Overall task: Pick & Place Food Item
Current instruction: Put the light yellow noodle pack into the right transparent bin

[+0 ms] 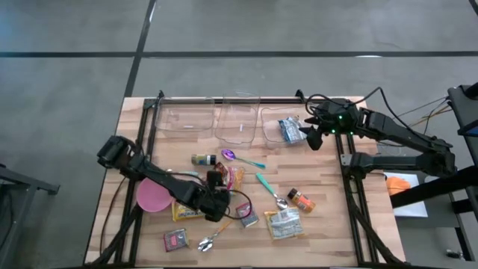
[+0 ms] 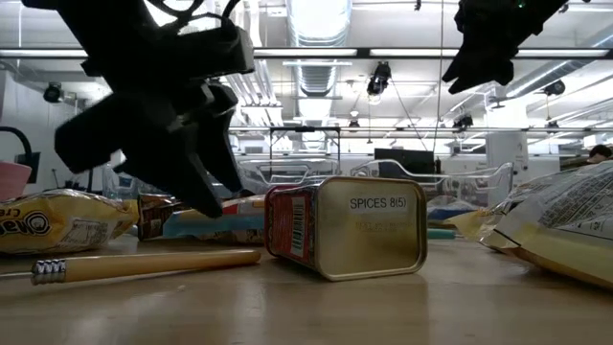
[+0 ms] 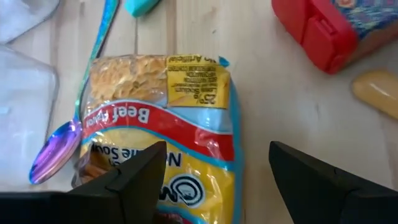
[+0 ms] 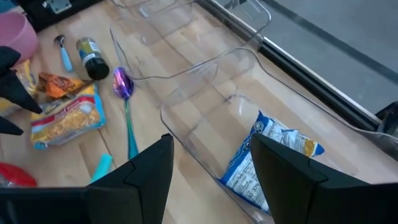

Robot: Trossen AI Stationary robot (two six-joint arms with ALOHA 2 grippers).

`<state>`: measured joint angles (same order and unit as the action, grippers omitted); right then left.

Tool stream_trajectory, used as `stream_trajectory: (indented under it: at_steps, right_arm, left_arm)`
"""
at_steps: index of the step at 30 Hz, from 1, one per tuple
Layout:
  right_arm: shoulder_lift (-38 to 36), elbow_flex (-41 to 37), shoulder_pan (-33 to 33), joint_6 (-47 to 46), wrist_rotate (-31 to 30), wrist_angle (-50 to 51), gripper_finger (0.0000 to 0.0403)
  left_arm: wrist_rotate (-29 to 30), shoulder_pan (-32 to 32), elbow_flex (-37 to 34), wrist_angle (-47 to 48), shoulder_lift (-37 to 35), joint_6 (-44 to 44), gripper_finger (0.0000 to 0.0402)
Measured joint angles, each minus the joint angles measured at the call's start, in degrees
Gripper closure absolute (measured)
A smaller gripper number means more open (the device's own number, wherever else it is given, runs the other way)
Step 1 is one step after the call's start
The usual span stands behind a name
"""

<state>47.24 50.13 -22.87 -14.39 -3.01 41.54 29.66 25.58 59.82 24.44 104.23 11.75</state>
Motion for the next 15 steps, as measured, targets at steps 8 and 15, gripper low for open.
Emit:
stream_trajectory:
  at_steps: [8, 15]
  right_arm:
    - [0.02, 0.00, 0.00, 2.80, -0.02, 0.24, 0.0191]
    - [0.00, 0.00, 0.00, 3.09, -0.02, 0.27, 0.0191]
  left_arm:
    - [0.84, -0.07, -1.00, -2.78, 2.72, -7.28, 0.0112]
    - [1.71, -0.17, -0.81, -4.17, 3.90, -7.29, 0.0154]
